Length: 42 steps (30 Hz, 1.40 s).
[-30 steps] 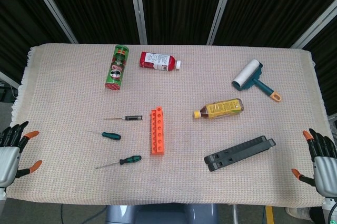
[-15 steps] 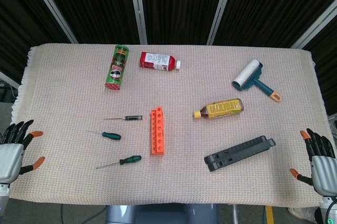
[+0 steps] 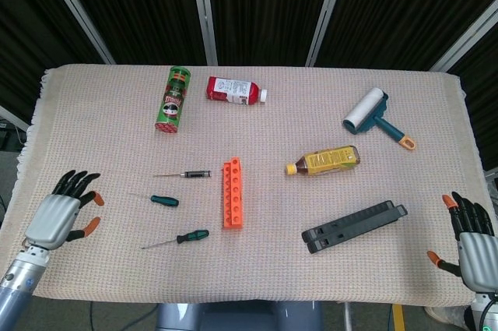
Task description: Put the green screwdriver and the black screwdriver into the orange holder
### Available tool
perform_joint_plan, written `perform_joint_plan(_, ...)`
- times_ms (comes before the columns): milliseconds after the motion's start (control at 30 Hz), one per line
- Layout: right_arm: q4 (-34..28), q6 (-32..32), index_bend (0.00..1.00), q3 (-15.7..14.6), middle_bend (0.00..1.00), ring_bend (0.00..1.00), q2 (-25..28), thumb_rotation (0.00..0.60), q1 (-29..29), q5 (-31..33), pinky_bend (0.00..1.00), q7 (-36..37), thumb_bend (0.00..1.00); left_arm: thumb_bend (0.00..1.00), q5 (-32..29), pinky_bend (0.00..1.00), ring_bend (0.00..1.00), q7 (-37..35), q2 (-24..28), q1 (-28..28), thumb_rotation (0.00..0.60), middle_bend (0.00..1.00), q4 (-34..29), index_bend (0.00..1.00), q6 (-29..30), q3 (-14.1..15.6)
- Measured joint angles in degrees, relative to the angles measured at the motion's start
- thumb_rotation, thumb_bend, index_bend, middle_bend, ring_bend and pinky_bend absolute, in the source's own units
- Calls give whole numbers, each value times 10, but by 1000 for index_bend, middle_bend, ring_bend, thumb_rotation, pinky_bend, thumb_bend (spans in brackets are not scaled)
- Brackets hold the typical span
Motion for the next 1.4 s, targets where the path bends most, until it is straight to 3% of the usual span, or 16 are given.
perform_joint_plan(233,-4,13,0,-3,0,0,4,600,-10,-2,0,3,0,222,-11,0,0,23,-13,-55,600,41,-2,377,-83,-11)
perform_joint_plan(533,1,13,0,-3,0,0,6,600,-13,-1,0,13,0,234,-100,0,0,169,-102,-131,600,21,34,353,-170,-32)
perform_joint_plan(867,5,13,0,-2,0,0,8,600,-18,7,0,20,0,293,-193,0,0,279,-208,-179,600,14,107,350,-184,-43)
perform_joint_plan(1400,8,18,0,-1,0,0,10,600,-25,10,0,25,0,291,-200,0,0,250,-254,-198,600,18,145,396,-169,-32)
